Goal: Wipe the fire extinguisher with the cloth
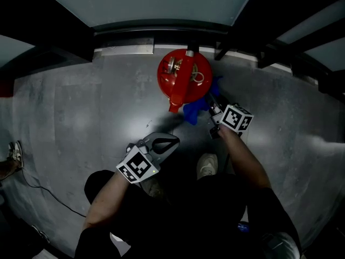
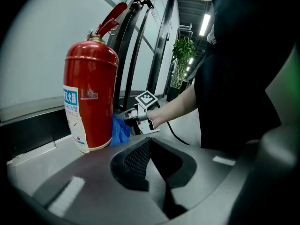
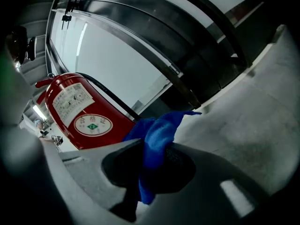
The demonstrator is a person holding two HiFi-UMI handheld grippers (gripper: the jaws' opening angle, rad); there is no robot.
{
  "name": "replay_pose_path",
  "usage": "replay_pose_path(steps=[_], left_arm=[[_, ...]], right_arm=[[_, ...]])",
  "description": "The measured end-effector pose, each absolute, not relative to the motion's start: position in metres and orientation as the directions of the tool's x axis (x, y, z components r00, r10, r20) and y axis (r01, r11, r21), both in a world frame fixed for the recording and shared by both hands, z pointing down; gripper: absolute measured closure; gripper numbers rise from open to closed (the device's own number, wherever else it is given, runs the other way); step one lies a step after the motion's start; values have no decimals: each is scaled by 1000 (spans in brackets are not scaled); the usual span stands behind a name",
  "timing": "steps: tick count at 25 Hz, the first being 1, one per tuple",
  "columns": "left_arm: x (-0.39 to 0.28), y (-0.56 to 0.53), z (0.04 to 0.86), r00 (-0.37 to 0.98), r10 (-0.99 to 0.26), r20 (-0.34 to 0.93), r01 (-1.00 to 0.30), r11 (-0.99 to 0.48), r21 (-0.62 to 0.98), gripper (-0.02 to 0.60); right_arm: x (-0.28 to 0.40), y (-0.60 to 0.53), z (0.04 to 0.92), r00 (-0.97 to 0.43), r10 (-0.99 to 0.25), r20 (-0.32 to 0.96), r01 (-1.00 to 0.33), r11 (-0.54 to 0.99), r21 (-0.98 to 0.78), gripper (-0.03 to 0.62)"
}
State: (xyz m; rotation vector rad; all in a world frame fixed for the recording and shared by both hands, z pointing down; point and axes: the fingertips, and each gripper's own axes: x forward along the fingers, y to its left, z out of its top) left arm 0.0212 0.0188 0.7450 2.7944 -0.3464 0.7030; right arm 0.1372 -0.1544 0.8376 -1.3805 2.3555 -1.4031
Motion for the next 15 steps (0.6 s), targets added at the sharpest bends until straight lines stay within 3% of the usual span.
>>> replay_pose_path(steps=[4, 15], left_arm=[[20, 27, 759, 835, -141, 532, -278, -943, 185, 574], [10, 25, 762, 827, -165, 537, -314, -928, 198, 574]], right_arm=[[138, -159, 848, -561, -755, 339, -654, 153, -741, 531], [134, -151, 908, -493, -714, 497, -728, 27, -685, 533]])
